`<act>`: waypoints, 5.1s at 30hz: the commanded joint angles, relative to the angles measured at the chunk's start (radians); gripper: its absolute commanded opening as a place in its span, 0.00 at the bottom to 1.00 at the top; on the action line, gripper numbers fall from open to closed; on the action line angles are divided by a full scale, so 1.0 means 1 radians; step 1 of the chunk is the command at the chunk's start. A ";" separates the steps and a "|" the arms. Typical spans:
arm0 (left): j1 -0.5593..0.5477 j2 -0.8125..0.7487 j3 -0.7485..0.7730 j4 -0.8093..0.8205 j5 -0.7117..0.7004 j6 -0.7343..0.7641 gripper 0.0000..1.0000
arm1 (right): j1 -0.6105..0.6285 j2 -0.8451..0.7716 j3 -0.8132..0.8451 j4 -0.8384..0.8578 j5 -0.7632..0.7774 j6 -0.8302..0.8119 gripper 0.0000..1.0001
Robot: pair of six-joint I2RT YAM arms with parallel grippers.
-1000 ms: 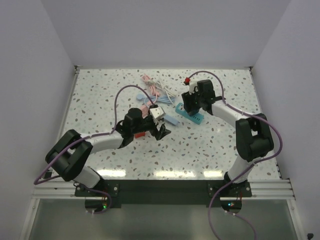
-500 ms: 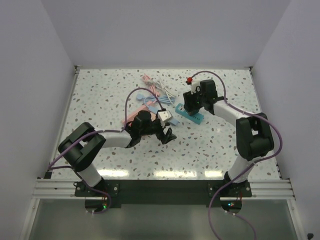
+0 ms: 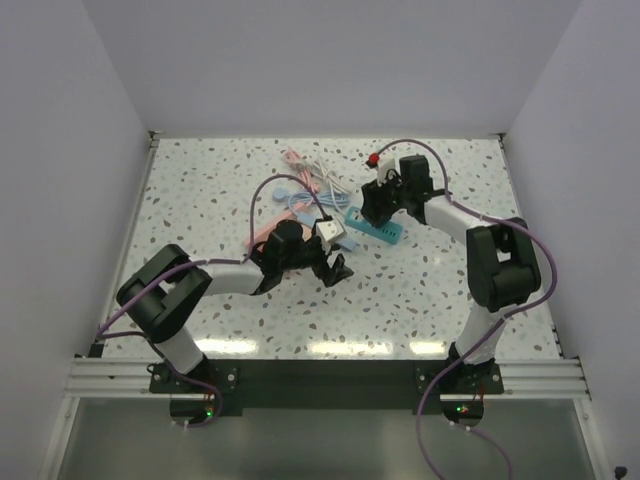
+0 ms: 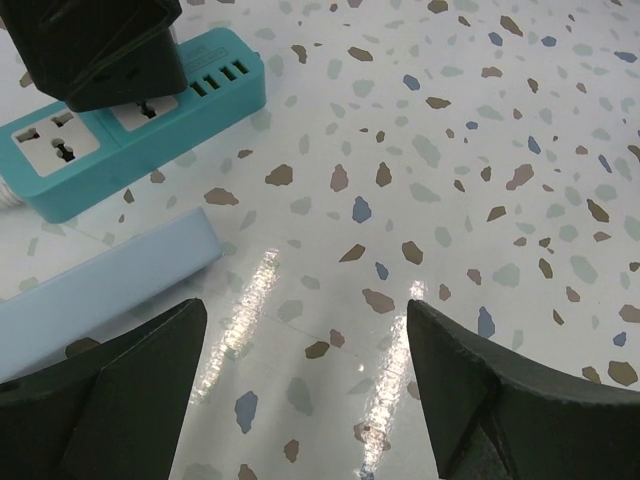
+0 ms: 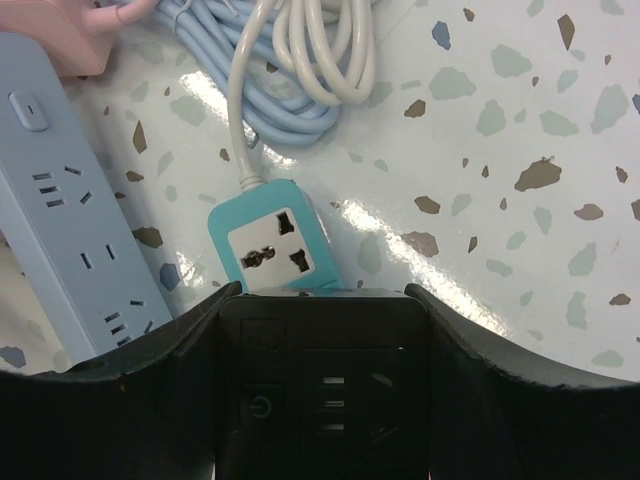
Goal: Insert the plug
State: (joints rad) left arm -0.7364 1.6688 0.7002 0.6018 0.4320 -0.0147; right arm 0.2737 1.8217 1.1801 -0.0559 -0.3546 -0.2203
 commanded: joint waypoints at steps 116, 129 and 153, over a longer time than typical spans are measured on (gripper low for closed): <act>0.081 -0.411 -0.237 -0.023 -0.265 -0.133 0.89 | 0.271 -0.119 -0.174 0.289 0.175 0.191 0.00; 0.081 -0.412 -0.242 -0.022 -0.262 -0.133 0.89 | 0.272 -0.128 -0.169 0.245 0.232 0.190 0.00; 0.084 -0.419 -0.242 -0.020 -0.266 -0.130 0.89 | 0.275 -0.067 -0.160 0.194 0.269 0.242 0.00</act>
State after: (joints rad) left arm -0.6613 1.2758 0.4618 0.5583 0.1570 -0.1631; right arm 0.5449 1.7252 0.9897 0.1661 -0.1097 -0.0021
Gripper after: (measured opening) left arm 0.893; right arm 0.639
